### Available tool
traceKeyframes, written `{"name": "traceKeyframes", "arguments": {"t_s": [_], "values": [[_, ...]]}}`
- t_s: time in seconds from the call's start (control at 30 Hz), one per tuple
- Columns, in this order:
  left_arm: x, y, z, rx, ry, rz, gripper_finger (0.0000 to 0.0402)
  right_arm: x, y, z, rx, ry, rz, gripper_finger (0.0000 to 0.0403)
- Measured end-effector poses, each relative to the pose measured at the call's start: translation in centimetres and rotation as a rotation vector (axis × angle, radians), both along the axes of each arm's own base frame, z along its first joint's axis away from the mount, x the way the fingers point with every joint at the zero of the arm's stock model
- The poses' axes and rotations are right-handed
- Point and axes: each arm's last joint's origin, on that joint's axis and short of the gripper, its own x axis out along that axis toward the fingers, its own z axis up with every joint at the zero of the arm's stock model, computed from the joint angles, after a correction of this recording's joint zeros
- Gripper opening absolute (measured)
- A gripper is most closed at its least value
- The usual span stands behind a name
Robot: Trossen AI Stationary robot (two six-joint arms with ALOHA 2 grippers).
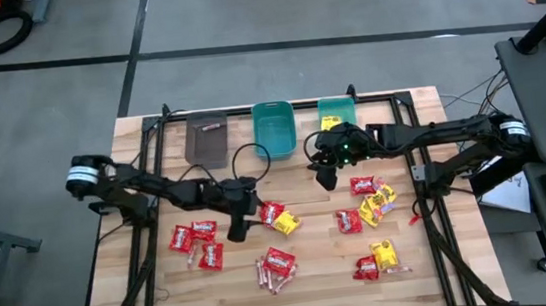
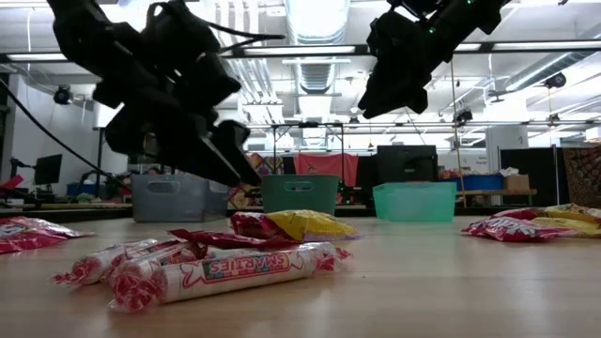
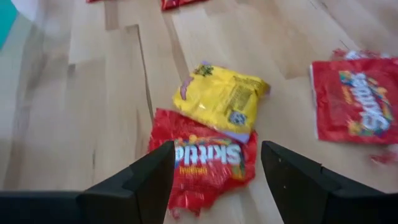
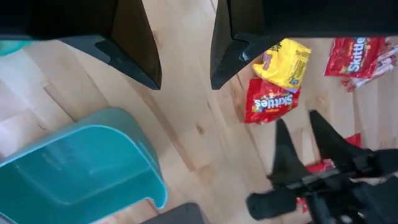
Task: Sort candy
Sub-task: Put the top center red candy on the dark green bin
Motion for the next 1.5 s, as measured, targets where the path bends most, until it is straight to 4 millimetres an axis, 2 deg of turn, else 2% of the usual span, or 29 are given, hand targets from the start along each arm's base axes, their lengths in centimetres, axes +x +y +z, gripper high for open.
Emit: {"name": "traceKeyframes", "arguments": {"t_s": [0.23,0.53,0.73,0.93,1.07,1.13,1.5], "values": [[0.8,0.0,-2.1,-0.031,0.016,0.024,0.0221,0.3,0.8,-0.3,0.008,0.009,0.026,0.0134],[0.9,0.2,-2.9,-0.029,0.047,0.053,0.0207,0.5,1.9,-0.3,0.009,0.007,0.065,0.0134],[0.8,0.2,-3.1,-0.026,0.061,0.062,0.0156,0.6,2.9,-0.3,0.009,0.006,0.100,0.0130],[0.8,0.2,-3.0,-0.025,0.065,0.062,0.0072,0.6,3.8,-0.3,0.008,0.000,0.130,0.0132],[0.7,0.2,-2.7,-0.029,0.061,0.058,0.0019,0.8,4.1,-0.1,0.004,-0.021,0.145,0.0129],[0.6,0.2,-2.4,-0.029,0.060,0.057,0.0007,0.8,4.2,-0.1,0.003,-0.022,0.147,0.0128],[-0.9,0.3,1.8,-0.035,-0.014,0.056,0.0020,0.9,4.2,0.1,0.003,-0.043,0.146,0.0128]]}}
